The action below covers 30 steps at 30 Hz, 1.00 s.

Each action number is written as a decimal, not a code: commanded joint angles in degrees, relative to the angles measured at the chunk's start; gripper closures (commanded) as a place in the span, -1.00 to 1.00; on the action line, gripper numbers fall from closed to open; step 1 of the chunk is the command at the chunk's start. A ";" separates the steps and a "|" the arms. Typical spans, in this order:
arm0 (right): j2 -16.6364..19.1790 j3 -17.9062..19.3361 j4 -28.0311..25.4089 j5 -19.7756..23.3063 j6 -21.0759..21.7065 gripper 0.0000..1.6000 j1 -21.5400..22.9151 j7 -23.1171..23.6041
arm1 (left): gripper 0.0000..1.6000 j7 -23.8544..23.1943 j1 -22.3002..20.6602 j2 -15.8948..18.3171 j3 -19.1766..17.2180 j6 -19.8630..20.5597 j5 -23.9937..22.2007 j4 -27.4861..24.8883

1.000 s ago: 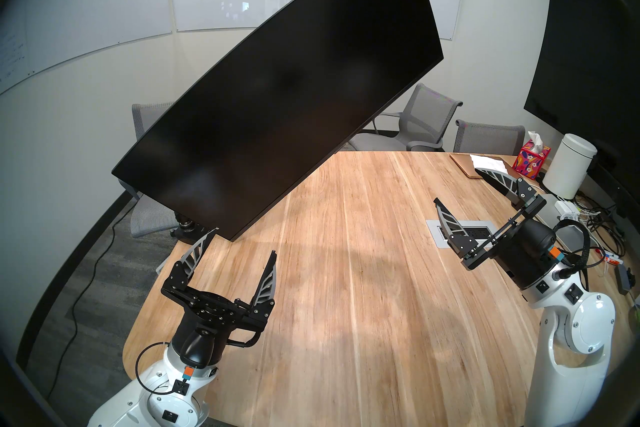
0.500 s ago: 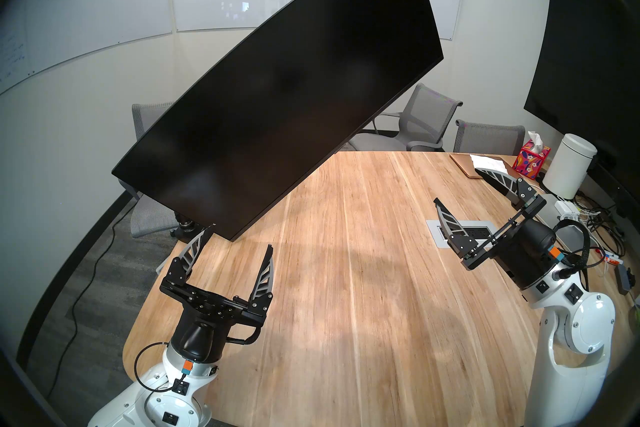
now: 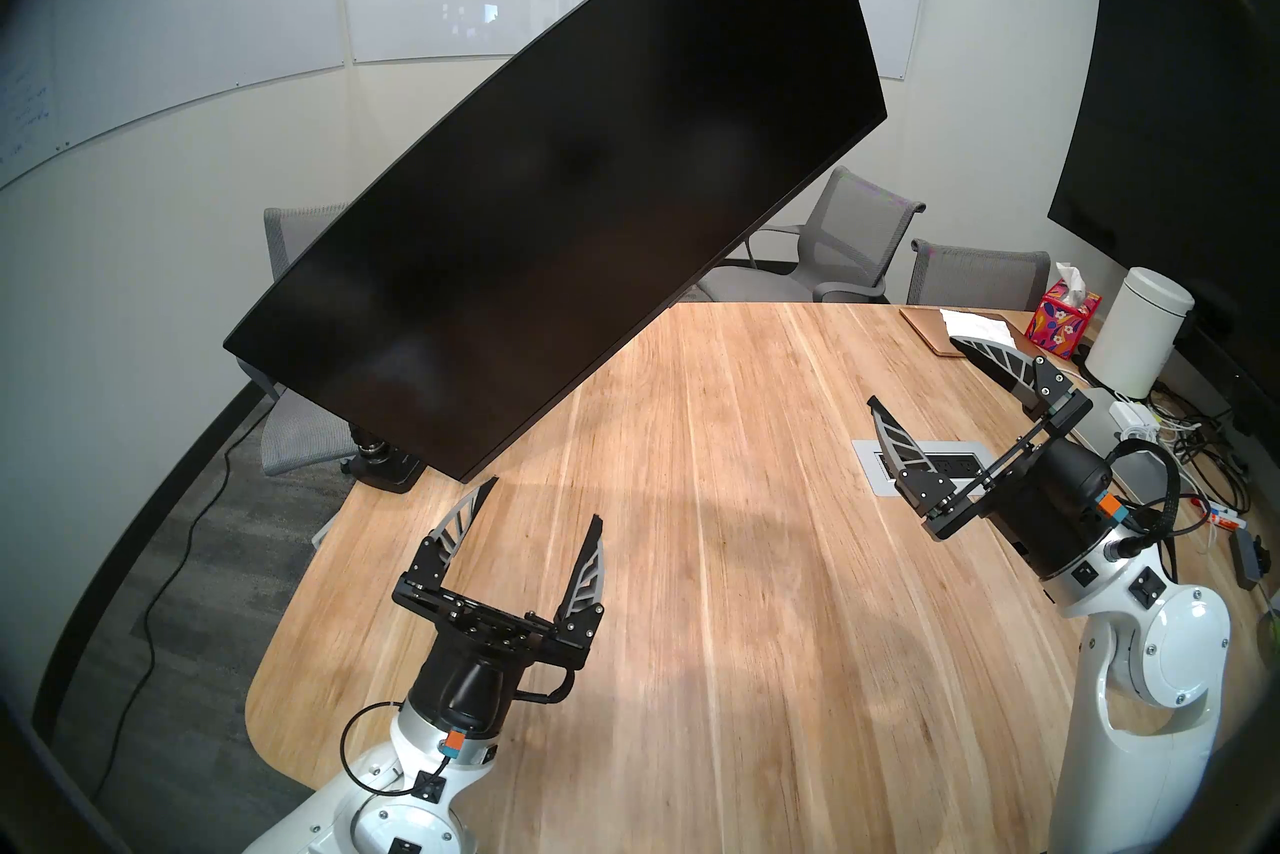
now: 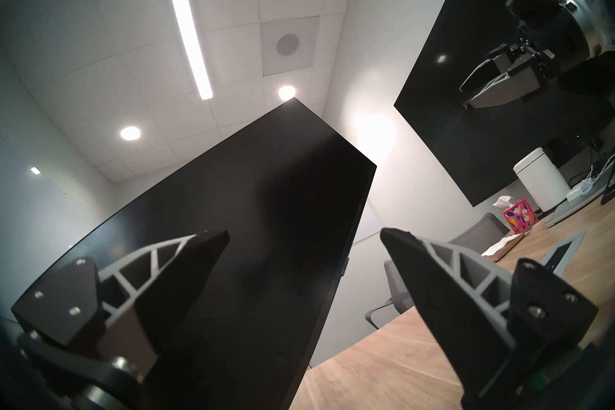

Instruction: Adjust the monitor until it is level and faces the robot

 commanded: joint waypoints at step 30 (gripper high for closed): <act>0.11 0.04 -0.82 0.19 -0.04 -1.00 0.11 0.13 | -1.00 -2.19 -0.62 2.44 4.46 0.36 -21.26 -0.30</act>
